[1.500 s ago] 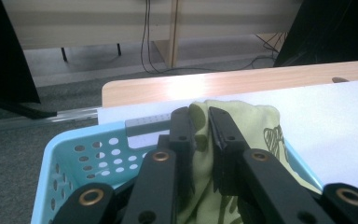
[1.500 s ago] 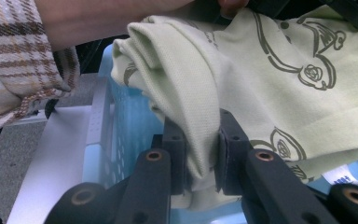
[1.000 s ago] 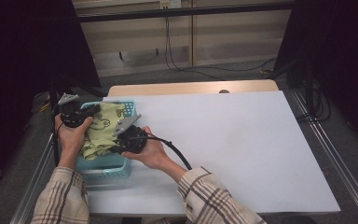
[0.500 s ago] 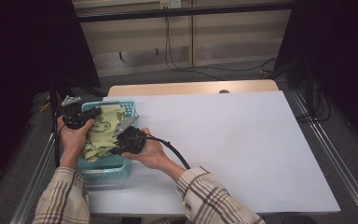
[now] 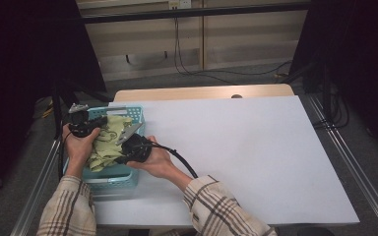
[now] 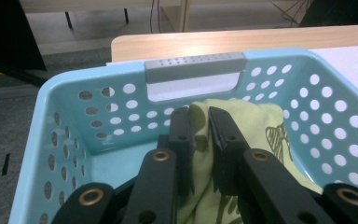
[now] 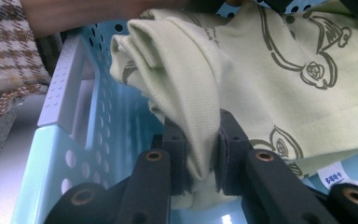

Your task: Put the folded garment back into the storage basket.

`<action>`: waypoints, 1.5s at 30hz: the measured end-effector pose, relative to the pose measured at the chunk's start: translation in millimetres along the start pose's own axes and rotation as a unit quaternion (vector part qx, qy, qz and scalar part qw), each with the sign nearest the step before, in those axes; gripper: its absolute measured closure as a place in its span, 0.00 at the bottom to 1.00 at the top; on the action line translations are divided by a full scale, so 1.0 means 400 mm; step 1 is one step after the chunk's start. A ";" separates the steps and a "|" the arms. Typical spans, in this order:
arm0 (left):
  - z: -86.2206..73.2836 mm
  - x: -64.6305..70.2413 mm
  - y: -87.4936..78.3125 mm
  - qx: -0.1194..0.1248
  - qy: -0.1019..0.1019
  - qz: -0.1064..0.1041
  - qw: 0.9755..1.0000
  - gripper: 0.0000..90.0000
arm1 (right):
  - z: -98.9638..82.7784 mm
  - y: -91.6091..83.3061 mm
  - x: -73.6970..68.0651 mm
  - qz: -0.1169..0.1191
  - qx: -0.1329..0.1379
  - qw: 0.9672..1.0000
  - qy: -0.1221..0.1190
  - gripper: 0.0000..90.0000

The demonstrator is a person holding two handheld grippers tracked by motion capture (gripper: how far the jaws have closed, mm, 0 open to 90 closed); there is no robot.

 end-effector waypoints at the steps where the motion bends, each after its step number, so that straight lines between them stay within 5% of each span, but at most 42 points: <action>1: -0.001 -0.001 0.002 -0.002 -0.002 0.001 1.000 0.90 | 0.000 0.002 0.002 -0.001 0.000 1.000 -0.002 0.86; 30: -0.037 0.006 0.053 -0.049 0.013 0.011 0.999 0.88 | -0.018 0.028 0.010 0.004 -0.049 0.999 0.009 0.82; 33: -0.038 0.006 0.055 -0.048 0.017 0.014 0.999 0.84 | -0.020 0.026 0.008 0.004 -0.058 0.998 0.006 0.79; 35: -0.046 -0.003 0.055 -0.068 0.025 0.033 0.997 0.77 | -0.019 0.027 0.003 0.006 -0.059 0.998 -0.002 0.75; 41: -0.042 -0.002 0.052 -0.061 0.025 0.038 0.997 0.66 | -0.017 0.026 0.000 0.002 -0.055 0.998 -0.005 0.58; 43: -0.032 0.001 0.047 -0.046 0.040 0.040 0.997 0.59 | -0.017 0.024 -0.002 0.000 -0.057 0.998 0.000 0.53; 45: -0.028 0.007 0.043 -0.035 0.026 0.039 0.998 0.50 | -0.015 0.022 -0.001 -0.007 -0.057 0.998 -0.001 0.47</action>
Point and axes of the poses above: each handheld gripper's, and its own axes: y roughly forward along the jaws, z roughly out of its top, x roughly to its right, the point moved 6 cm from there along y, roughly forward along the jaws, and after that the axes turned 1 degree about y, right-handed, at the moved point
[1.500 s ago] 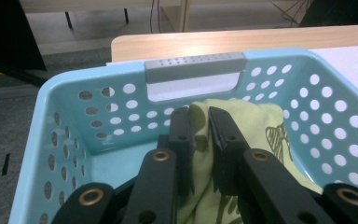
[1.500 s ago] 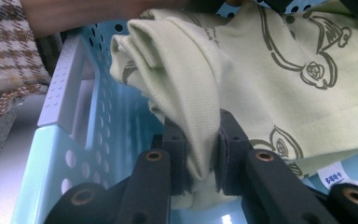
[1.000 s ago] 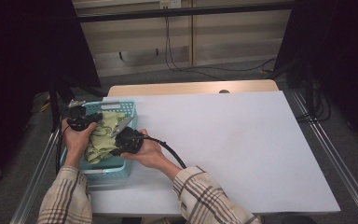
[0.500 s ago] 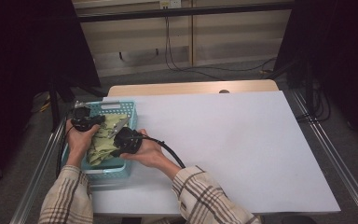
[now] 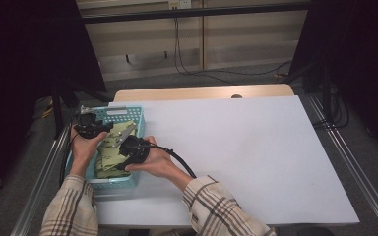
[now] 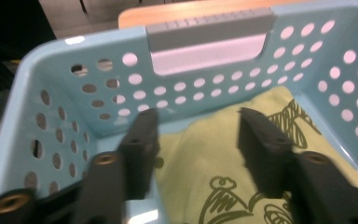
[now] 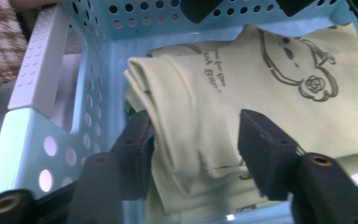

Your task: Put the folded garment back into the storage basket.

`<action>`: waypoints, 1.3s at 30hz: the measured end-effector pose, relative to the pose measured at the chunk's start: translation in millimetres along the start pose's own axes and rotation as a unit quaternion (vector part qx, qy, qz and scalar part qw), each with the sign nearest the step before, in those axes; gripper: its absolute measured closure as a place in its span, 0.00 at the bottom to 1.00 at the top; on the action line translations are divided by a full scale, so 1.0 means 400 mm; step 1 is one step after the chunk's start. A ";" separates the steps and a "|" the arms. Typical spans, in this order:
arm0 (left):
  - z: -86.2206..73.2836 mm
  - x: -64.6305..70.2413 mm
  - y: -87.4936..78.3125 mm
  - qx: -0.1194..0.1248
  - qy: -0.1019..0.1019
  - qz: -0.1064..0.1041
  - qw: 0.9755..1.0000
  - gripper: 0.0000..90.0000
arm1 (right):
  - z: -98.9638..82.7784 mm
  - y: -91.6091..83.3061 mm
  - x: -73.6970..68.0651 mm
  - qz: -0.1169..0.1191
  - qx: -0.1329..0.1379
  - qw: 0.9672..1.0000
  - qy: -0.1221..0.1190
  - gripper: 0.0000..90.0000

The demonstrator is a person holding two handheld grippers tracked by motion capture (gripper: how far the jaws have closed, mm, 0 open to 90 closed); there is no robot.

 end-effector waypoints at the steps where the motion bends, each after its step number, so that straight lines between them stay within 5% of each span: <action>1: 0.002 -0.001 -0.003 -0.001 -0.002 0.002 1.000 0.44 | 0.001 -0.001 0.002 -0.007 0.003 1.000 -0.002 0.43; 4: 0.012 0.001 -0.012 0.015 -0.004 -0.002 1.000 0.25 | 0.004 -0.007 0.010 -0.014 0.010 1.000 -0.004 0.37; 9: 0.020 0.001 -0.030 0.022 -0.001 -0.003 1.000 0.10 | 0.010 -0.008 0.015 -0.020 0.031 0.999 0.003 0.23; 13: 0.033 -0.001 -0.050 0.049 -0.005 0.000 0.999 0.05 | 0.014 -0.015 0.018 -0.024 0.038 0.999 0.006 0.16; 18: 0.045 0.008 -0.070 0.072 0.001 -0.028 0.997 0.04 | 0.013 -0.027 0.027 -0.031 0.044 0.998 0.015 0.08; 20: 0.054 0.025 -0.084 0.097 0.012 -0.035 0.995 0.04 | 0.015 -0.035 0.028 -0.032 0.053 0.998 0.018 0.05; 23: 0.057 0.033 -0.090 0.102 0.037 -0.036 0.993 0.04 | 0.018 -0.046 0.031 -0.045 0.061 0.997 0.016 0.06; 25: 0.063 0.049 -0.099 0.124 0.046 -0.049 0.990 0.03 | 0.021 -0.055 0.033 -0.056 0.070 0.996 0.019 0.06; 26: 0.063 0.052 -0.104 0.125 0.052 -0.050 0.990 0.03 | 0.021 -0.059 0.034 -0.057 0.073 0.995 0.022 0.06; 27: 0.060 0.045 -0.110 0.111 0.079 -0.042 0.990 0.03 | 0.022 -0.064 0.036 -0.061 0.078 0.995 0.022 0.06; 30: 0.063 0.055 -0.116 0.133 0.050 -0.043 0.989 0.03 | 0.017 -0.074 0.038 -0.071 0.081 0.994 0.032 0.06; 32: 0.059 0.045 -0.126 0.131 0.068 -0.039 0.988 0.03 | 0.014 -0.078 0.039 -0.073 0.083 0.993 0.032 0.06; 33: 0.061 0.049 -0.131 0.161 0.037 -0.034 0.986 0.03 | 0.008 -0.084 0.042 -0.083 0.083 0.993 0.034 0.06; 36: 0.063 0.048 -0.142 0.185 0.024 -0.031 0.982 0.03 | 0.000 -0.094 0.051 -0.096 0.091 0.990 0.040 0.06; 39: 0.061 0.055 -0.147 0.182 0.018 -0.042 0.982 0.03 | -0.009 -0.106 0.059 -0.111 0.094 0.988 0.049 0.06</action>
Point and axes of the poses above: each handheld gripper's, and its own axes: y roughly forward along the jaws, z roughly out of its top, x roughly to its right, the point moved 6 cm from there along y, roughly forward along the jaws, and after that the axes turned 1 degree about y, right-handed, at the moved point
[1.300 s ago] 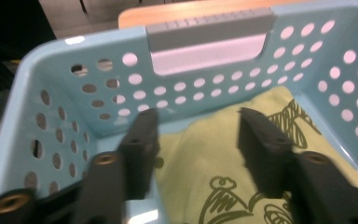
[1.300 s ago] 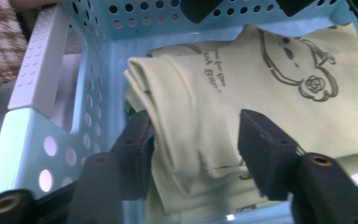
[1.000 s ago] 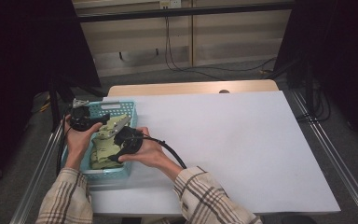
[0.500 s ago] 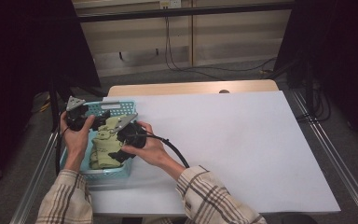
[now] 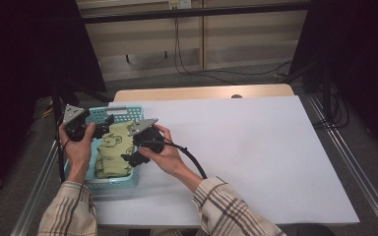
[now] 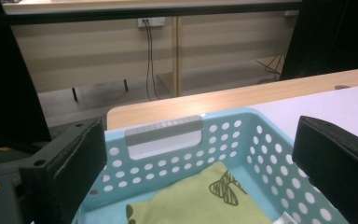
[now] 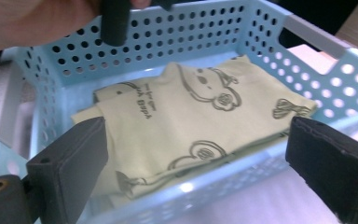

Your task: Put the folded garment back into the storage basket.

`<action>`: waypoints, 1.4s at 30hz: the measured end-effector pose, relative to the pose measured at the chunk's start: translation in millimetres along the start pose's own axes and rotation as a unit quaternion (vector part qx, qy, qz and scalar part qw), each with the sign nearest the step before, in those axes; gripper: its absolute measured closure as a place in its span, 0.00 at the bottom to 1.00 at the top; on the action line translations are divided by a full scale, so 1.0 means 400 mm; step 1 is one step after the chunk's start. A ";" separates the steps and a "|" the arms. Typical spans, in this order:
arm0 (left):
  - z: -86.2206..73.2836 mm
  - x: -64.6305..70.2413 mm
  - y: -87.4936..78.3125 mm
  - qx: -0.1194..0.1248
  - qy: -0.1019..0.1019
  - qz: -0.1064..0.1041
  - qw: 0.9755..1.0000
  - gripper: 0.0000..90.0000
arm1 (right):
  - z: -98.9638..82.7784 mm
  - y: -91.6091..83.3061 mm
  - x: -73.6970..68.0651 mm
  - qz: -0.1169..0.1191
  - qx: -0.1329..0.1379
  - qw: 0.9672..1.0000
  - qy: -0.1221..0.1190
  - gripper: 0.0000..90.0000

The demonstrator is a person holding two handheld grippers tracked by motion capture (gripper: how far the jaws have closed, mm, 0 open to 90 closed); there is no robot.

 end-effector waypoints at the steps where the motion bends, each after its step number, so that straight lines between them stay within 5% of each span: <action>1: 0.004 0.000 -0.001 0.006 0.010 -0.001 1.000 0.03 | -0.002 -0.003 0.003 -0.006 0.002 1.000 0.003 0.06; 10: 0.003 0.035 -0.015 0.026 0.023 -0.001 0.999 0.03 | -0.023 -0.043 0.025 -0.027 0.026 0.999 0.019 0.06; 17: -0.001 0.064 -0.028 0.049 0.002 -0.011 0.999 0.03 | -0.035 -0.105 0.056 -0.060 0.050 0.997 0.025 0.06; 23: -0.005 0.082 -0.035 0.039 0.013 -0.029 0.999 0.04 | -0.040 -0.143 0.080 -0.080 0.066 0.994 0.036 0.05; 25: -0.007 0.089 -0.050 0.034 0.038 -0.015 0.999 0.04 | -0.051 -0.163 0.095 -0.091 0.066 0.993 0.041 0.05; 37: -0.014 0.089 -0.129 0.040 0.022 0.004 0.999 0.05 | -0.077 -0.246 0.132 -0.136 0.090 0.985 0.058 0.04; 42: -0.021 0.095 -0.157 0.040 0.029 0.002 0.999 0.05 | -0.092 -0.270 0.135 -0.150 0.094 0.982 0.061 0.04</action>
Point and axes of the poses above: each handheld gripper's, and its own axes: y roughly forward along the jaws, z roughly out of its top, x roughly to its right, the point moved 6 cm from there along y, roughly forward along the jaws, and after that the axes turned 1 degree about y, right-handed, at the moved point
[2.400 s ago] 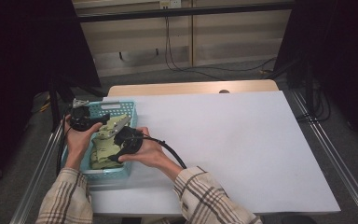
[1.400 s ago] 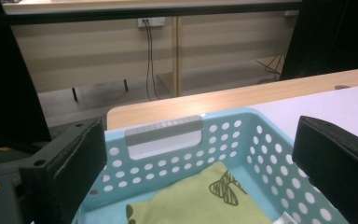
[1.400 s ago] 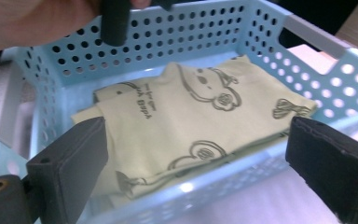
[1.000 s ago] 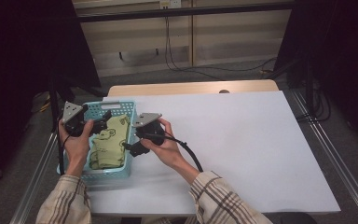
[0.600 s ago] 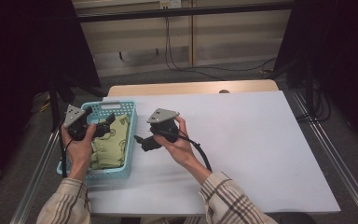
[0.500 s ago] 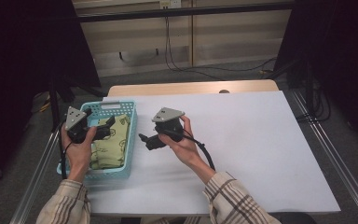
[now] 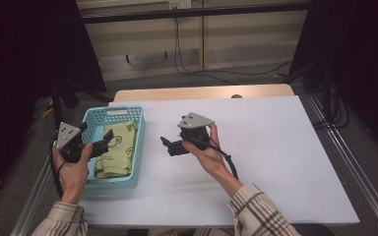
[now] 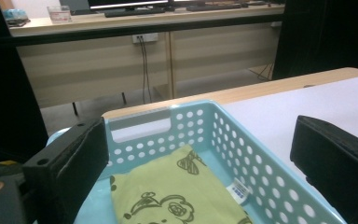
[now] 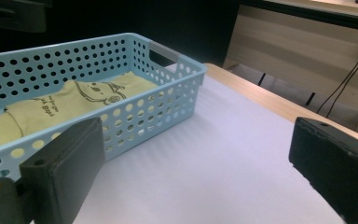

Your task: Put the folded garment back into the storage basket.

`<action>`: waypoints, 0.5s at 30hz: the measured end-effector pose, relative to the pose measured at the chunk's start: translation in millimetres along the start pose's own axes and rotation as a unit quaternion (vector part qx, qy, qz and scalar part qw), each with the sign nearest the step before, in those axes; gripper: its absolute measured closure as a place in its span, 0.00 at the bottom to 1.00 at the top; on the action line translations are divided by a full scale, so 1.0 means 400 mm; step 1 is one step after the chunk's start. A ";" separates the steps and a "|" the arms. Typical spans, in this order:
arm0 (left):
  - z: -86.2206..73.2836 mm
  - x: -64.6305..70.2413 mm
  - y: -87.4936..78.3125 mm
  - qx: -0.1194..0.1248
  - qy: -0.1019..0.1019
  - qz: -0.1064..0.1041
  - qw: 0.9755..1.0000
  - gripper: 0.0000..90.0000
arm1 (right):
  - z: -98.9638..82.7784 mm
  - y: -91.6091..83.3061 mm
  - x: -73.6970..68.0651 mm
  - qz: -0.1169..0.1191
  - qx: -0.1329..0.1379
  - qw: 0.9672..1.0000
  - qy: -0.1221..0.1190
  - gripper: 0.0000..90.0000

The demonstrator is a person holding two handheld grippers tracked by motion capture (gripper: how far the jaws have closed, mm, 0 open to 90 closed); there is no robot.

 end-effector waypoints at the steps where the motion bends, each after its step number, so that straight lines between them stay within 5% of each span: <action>1: 0.000 0.000 0.000 0.000 0.000 0.000 1.000 0.05 | -0.001 -0.004 0.000 0.000 -0.001 1.000 0.003 0.04; 2: 0.001 0.001 -0.009 -0.005 0.016 0.006 1.000 0.04 | -0.002 -0.009 0.001 0.000 -0.002 1.000 0.004 0.04; 6: 0.003 0.013 -0.023 0.004 0.003 -0.001 1.000 0.04 | 0.000 -0.027 0.001 -0.004 0.002 1.000 0.001 0.04; 15: -0.021 0.022 -0.078 0.006 0.016 -0.002 1.000 0.04 | -0.011 -0.079 0.016 -0.016 0.017 1.000 -0.004 0.04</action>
Point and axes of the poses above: each handheld gripper's, and its own axes: y roughly forward along the jaws, z roughly out of its top, x roughly to its right, the point moved 6 cm from there along y, roughly forward along the jaws, and after that the axes turned 1 degree about y, right-handed, at the moved point
